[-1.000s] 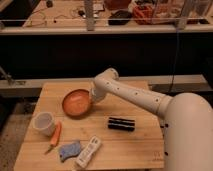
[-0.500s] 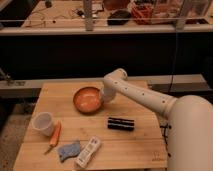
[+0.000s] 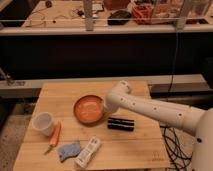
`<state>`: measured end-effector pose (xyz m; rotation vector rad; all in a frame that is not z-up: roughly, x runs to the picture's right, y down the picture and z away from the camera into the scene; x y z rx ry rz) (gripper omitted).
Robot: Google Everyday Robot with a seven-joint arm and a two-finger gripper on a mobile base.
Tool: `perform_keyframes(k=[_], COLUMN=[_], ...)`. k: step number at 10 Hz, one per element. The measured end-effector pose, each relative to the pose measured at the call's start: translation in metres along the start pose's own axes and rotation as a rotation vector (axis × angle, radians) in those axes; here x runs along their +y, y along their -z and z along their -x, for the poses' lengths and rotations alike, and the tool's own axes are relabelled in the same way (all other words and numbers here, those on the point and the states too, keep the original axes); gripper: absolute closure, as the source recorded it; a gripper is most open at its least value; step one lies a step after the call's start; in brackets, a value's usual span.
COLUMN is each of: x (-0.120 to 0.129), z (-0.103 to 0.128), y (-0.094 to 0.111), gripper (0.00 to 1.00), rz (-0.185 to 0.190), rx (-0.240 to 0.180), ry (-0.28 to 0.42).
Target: Drag the ceramic bowl in a circle
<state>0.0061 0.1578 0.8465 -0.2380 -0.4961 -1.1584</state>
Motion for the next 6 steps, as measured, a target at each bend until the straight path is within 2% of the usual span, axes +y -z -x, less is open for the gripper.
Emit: perform_keyframes(k=[2, 4, 6], x=[-0.011, -0.024, -0.045], z=[0.023, 0.028, 0.033], y=[0.001, -0.001, -0.008], gripper=[1.0, 1.0, 1.0], rz=[0.016, 0.017, -0.006], rx=[0.012, 0.012, -0.014], ry=[0.043, 0.091, 0.137])
